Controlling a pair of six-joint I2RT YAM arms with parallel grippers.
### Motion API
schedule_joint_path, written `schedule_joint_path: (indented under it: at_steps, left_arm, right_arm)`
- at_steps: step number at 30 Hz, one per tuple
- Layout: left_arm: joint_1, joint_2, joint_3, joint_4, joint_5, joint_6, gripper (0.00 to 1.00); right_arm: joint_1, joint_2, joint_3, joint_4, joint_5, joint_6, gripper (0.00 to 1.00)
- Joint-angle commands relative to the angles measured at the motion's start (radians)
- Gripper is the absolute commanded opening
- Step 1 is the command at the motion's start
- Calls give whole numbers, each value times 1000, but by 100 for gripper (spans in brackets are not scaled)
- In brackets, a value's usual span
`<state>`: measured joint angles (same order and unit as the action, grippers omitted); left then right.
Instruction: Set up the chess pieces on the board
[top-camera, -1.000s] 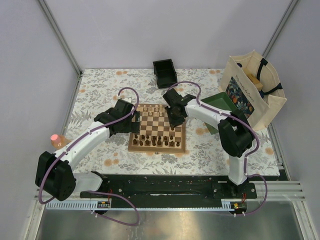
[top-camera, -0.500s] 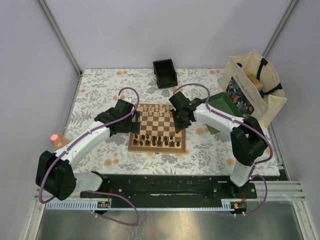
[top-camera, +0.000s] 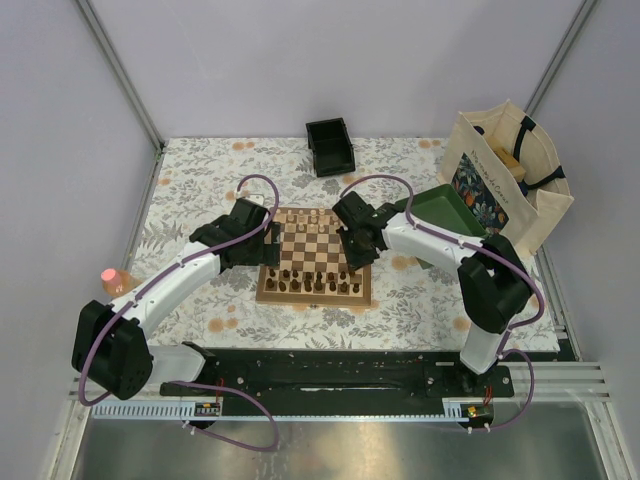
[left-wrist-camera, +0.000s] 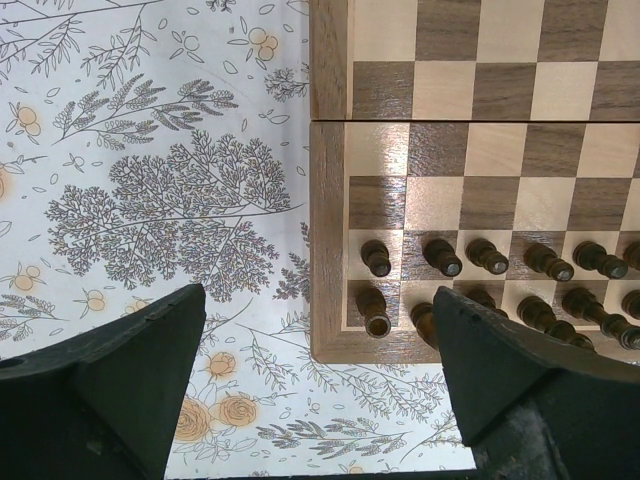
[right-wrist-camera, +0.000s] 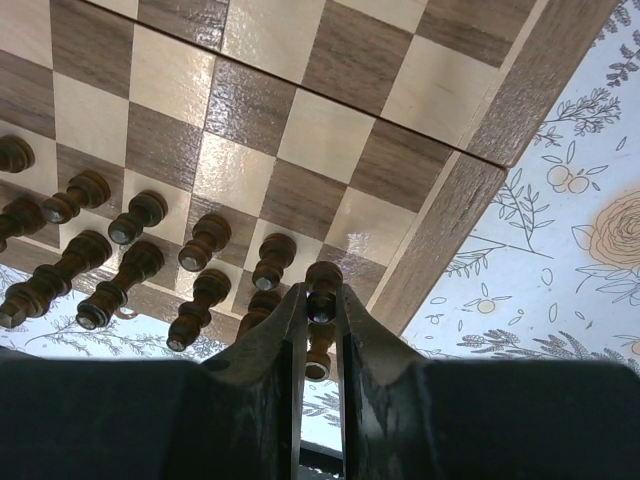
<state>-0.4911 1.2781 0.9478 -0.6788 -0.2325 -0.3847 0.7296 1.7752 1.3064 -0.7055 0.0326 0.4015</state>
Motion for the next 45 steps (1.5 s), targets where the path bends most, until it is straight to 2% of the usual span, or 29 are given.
schedule_joint_path:
  at_steps: [1,21,33,45]
  left_arm:
    - [0,1,49,38,2,6,99]
    - [0,0,51,41,-1,4,99]
    - [-1,-3,49,39,-7,3,99]
    - [5,-34,49,58,-33,-11,99]
  right_arm:
    - [24,-33,-10,-20,-3,14,19]
    - [30,-16,-16,-19,46,5,20]
    - [30,-17,-10,-9,43,-4,32]
    - [30,-33,76,-46,79,-27,36]
